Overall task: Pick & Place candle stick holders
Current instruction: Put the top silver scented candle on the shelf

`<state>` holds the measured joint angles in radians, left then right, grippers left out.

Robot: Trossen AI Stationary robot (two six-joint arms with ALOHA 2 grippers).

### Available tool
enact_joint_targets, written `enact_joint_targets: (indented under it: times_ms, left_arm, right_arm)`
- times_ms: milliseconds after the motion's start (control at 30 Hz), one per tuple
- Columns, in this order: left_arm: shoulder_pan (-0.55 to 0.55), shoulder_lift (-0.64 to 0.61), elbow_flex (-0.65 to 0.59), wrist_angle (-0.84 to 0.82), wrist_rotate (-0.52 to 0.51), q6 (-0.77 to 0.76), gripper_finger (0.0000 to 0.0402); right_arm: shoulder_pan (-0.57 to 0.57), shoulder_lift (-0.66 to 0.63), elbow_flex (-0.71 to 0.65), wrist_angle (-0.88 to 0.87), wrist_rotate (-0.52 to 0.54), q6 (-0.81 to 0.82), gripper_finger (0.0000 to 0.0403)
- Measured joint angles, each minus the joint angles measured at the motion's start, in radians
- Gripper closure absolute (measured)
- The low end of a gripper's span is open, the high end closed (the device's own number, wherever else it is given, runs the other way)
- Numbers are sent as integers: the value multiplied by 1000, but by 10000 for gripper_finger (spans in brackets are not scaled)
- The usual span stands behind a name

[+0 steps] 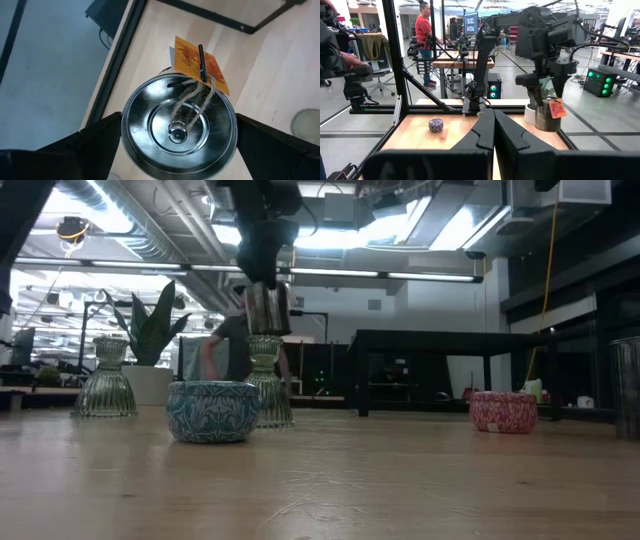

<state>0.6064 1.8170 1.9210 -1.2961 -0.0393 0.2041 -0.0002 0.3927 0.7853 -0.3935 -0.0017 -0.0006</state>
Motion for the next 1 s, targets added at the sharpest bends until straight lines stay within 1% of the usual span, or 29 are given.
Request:
enact_joint_targets:
  times_ms: [133, 267, 433, 767, 933, 1000]
  left_arm:
    - [0, 80, 135, -43, -15, 21, 50]
    - [0, 146, 254, -44, -14, 42, 50]
    - [-4, 209, 352, -37, -9, 61, 50]
    - [-16, 218, 363, 168, 107, 184, 50]
    - [-20, 218, 351, 272, 187, 229, 50]
    - [-23, 218, 343, 293, 189, 242, 50]
  right_arm:
    - [0, 0, 0, 0, 0, 0, 396]
    - [0, 0, 0, 0, 0, 0, 396]
    - [0, 0, 0, 0, 0, 0, 396]
    - [0, 0, 0, 0, 0, 0, 396]
    - [0, 0, 0, 0, 0, 0, 396]
    - [0, 0, 0, 0, 0, 0, 395]
